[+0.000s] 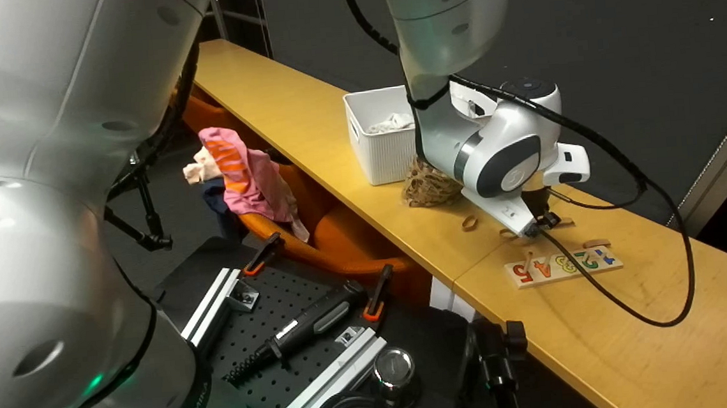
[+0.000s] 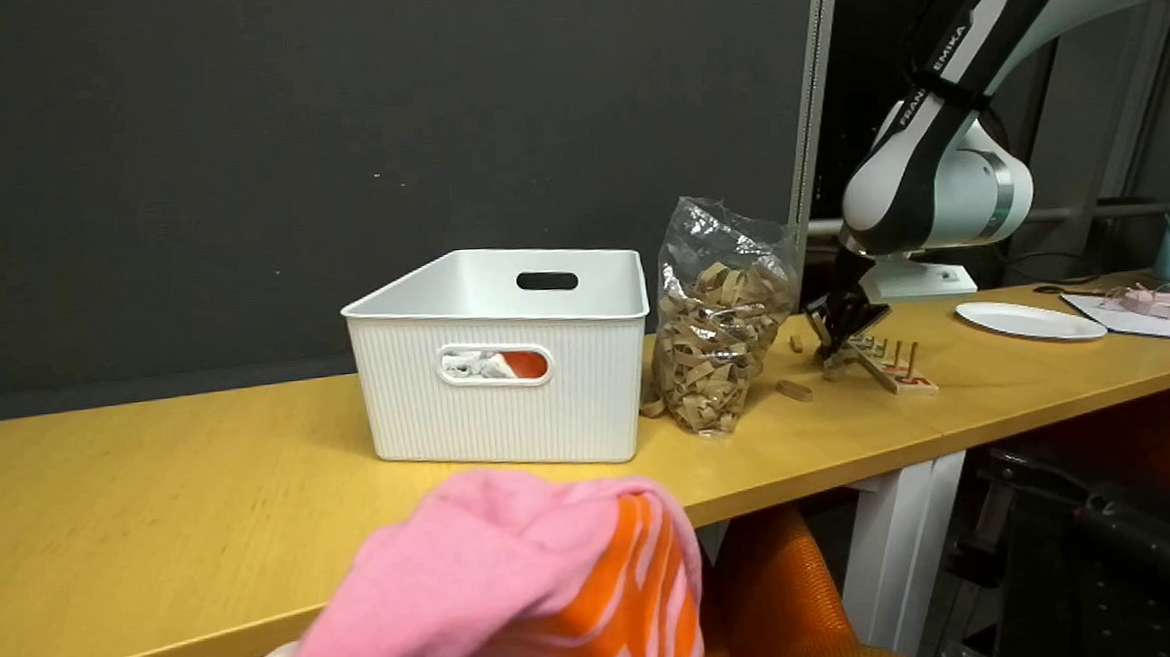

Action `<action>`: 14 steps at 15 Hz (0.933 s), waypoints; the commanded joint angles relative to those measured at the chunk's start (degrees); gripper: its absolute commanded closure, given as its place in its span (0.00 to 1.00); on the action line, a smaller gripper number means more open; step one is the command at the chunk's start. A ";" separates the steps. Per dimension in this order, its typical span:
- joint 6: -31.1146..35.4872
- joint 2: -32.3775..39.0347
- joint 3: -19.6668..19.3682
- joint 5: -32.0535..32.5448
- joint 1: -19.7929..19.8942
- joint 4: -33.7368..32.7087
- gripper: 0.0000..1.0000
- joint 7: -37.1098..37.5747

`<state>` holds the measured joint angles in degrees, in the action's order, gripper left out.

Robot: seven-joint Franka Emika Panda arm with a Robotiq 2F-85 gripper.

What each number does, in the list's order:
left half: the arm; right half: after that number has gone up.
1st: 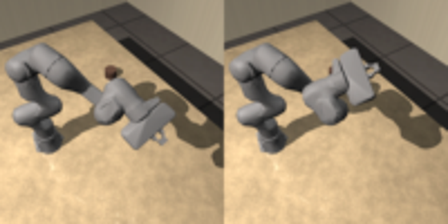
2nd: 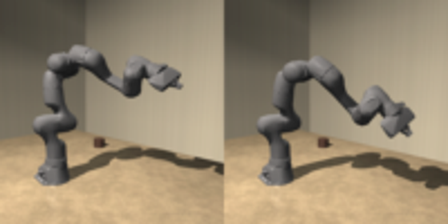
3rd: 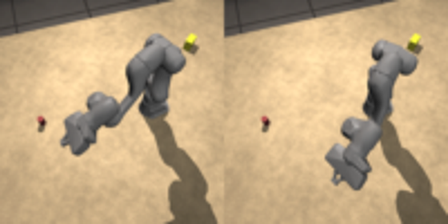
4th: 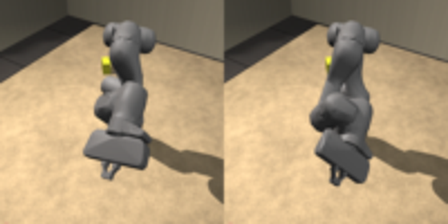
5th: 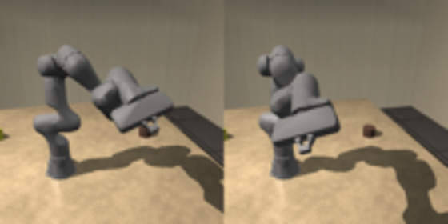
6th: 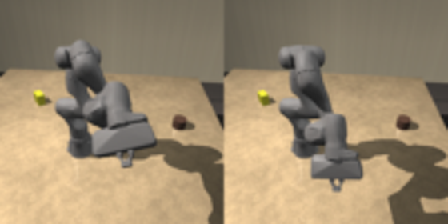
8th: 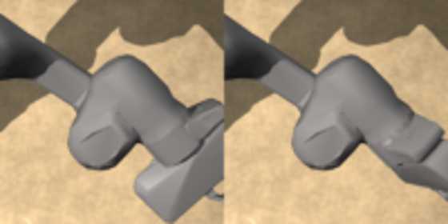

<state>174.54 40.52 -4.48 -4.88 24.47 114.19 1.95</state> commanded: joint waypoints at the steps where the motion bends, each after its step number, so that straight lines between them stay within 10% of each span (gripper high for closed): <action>1: 0.01 -4.97 -0.28 -1.75 -1.10 3.01 0.99 0.23; 14: 0.93 -25.04 -6.31 -0.62 -11.13 14.41 0.99 6.21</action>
<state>174.54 22.11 -8.34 -5.11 17.15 122.95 6.87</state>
